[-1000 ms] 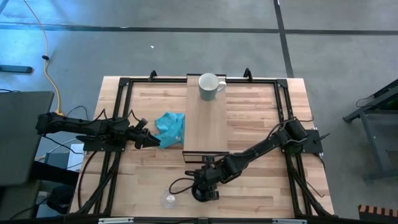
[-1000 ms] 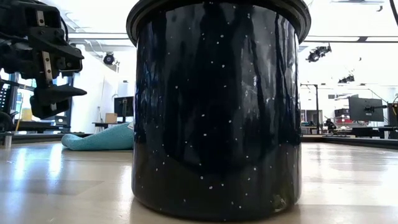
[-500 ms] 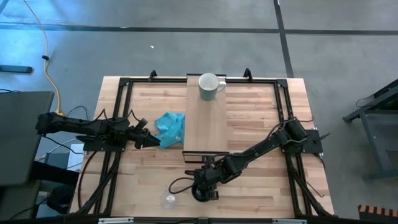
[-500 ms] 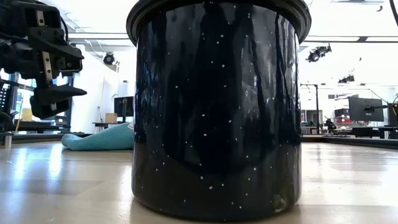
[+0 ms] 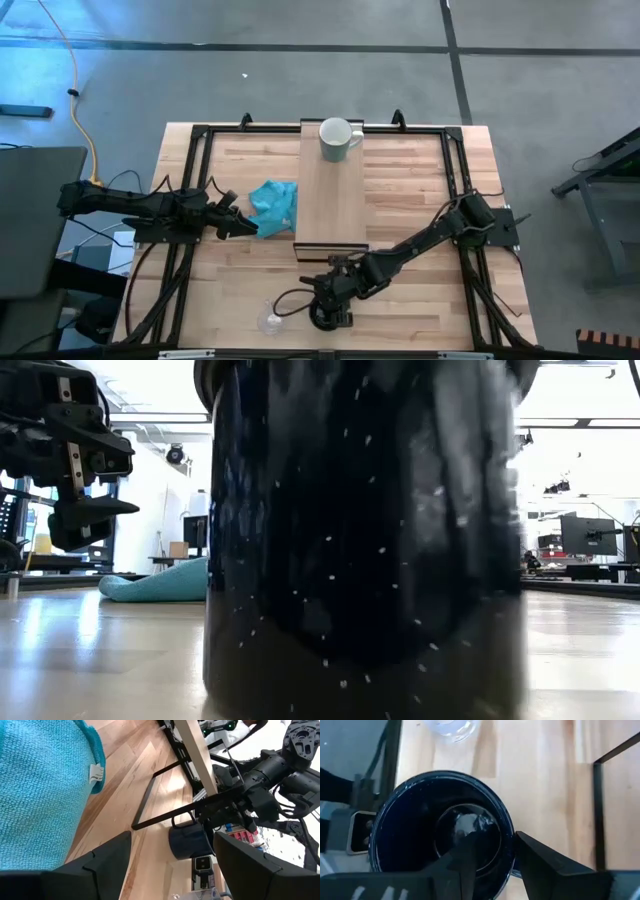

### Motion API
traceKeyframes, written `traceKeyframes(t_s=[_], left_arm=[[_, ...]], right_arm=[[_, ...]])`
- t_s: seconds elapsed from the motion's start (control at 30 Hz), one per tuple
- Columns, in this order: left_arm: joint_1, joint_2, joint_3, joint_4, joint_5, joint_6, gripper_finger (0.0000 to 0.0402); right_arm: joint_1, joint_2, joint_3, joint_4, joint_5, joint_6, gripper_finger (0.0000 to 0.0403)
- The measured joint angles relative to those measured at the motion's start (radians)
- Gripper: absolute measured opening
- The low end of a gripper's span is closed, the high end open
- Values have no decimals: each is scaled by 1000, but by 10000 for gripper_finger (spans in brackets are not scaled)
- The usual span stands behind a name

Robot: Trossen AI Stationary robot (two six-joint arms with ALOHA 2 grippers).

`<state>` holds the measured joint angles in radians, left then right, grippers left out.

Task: Stack small to large cups/mugs on shelf
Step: Put the black mug on the shelf

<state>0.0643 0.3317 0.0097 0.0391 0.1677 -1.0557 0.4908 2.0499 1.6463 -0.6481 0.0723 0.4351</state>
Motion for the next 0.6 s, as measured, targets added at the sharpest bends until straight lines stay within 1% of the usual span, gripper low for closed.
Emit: traceKeyframes(t_s=[0.37,0.6], left_arm=[[0,0,0,0,0,0,271],[0,0,0,0,4,-3,271]], right_arm=[[35,0,0,-38,-6,113,113],[56,-1,0,-83,-30,179,112]])
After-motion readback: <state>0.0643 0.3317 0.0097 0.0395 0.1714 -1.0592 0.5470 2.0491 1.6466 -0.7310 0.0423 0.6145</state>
